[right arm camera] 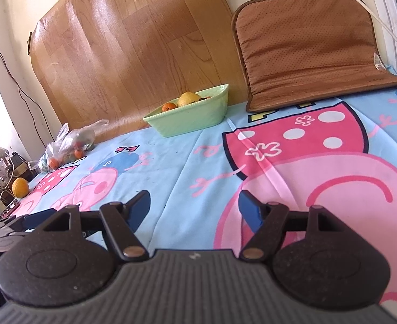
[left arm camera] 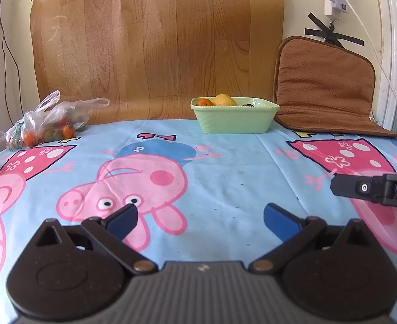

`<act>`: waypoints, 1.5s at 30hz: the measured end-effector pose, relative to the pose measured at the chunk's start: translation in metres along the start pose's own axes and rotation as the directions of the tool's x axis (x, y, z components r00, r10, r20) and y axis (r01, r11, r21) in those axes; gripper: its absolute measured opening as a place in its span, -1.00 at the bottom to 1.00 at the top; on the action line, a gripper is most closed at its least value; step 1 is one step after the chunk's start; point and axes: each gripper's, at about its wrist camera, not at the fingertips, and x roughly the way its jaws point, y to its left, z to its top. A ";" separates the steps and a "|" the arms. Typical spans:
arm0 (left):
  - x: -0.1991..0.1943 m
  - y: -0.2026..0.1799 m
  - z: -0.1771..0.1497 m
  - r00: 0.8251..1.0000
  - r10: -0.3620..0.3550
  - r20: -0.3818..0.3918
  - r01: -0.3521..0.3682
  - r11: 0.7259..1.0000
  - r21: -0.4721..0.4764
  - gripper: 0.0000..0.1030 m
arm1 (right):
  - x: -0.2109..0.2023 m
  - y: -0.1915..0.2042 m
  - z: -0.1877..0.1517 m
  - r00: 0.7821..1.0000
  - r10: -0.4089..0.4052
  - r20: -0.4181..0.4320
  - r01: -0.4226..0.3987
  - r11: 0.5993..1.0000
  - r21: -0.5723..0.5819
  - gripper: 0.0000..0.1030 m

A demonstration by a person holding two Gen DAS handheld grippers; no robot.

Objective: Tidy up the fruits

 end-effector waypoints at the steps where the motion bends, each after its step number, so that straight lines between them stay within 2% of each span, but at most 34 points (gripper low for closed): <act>1: 0.000 0.000 0.000 1.000 0.001 0.000 -0.001 1.000 -0.001 1.00 | 0.000 0.000 0.000 1.000 0.000 -0.001 0.000 1.000 0.000 0.44; 9: 0.003 0.008 0.002 0.999 -0.020 -0.030 0.019 0.999 -0.045 1.00 | 0.003 0.003 0.000 1.000 -0.004 -0.017 0.004 1.000 -0.029 0.60; 13: 0.003 0.008 0.003 0.999 -0.003 -0.044 0.001 0.999 -0.047 1.00 | 0.004 0.004 0.000 0.999 -0.027 -0.026 0.026 0.999 -0.032 0.65; 16: 0.002 0.008 0.007 0.995 0.013 -0.095 -0.019 0.998 -0.056 1.00 | -0.002 0.005 -0.002 0.997 -0.067 -0.042 0.066 0.998 -0.023 0.65; 18: -0.002 0.007 0.011 0.994 0.022 -0.110 -0.029 0.998 -0.055 1.00 | -0.016 0.006 -0.001 0.998 -0.058 -0.022 0.058 0.998 -0.009 0.65; 21: -0.006 0.004 0.021 0.992 0.056 -0.111 -0.063 0.997 -0.053 1.00 | -0.036 0.010 0.008 0.996 -0.072 0.046 0.074 0.996 -0.042 0.65; 23: -0.011 0.006 0.025 0.993 0.055 -0.103 -0.063 0.996 -0.071 1.00 | -0.044 0.010 0.012 0.996 -0.066 0.058 0.068 0.997 -0.034 0.65; 26: -0.019 0.007 0.029 0.995 0.051 -0.091 -0.059 0.994 -0.089 1.00 | -0.048 0.009 0.010 0.998 -0.047 0.041 0.048 0.999 -0.011 0.66; 35: -0.028 0.014 0.032 0.991 0.101 -0.091 -0.109 0.991 -0.084 1.00 | -0.042 0.021 -0.002 1.000 -0.024 -0.004 0.023 0.999 -0.036 0.66; 45: -0.027 0.018 0.028 0.986 0.132 -0.101 -0.140 0.988 -0.069 1.00 | -0.044 0.025 -0.006 1.000 -0.006 -0.012 0.005 0.999 -0.046 0.66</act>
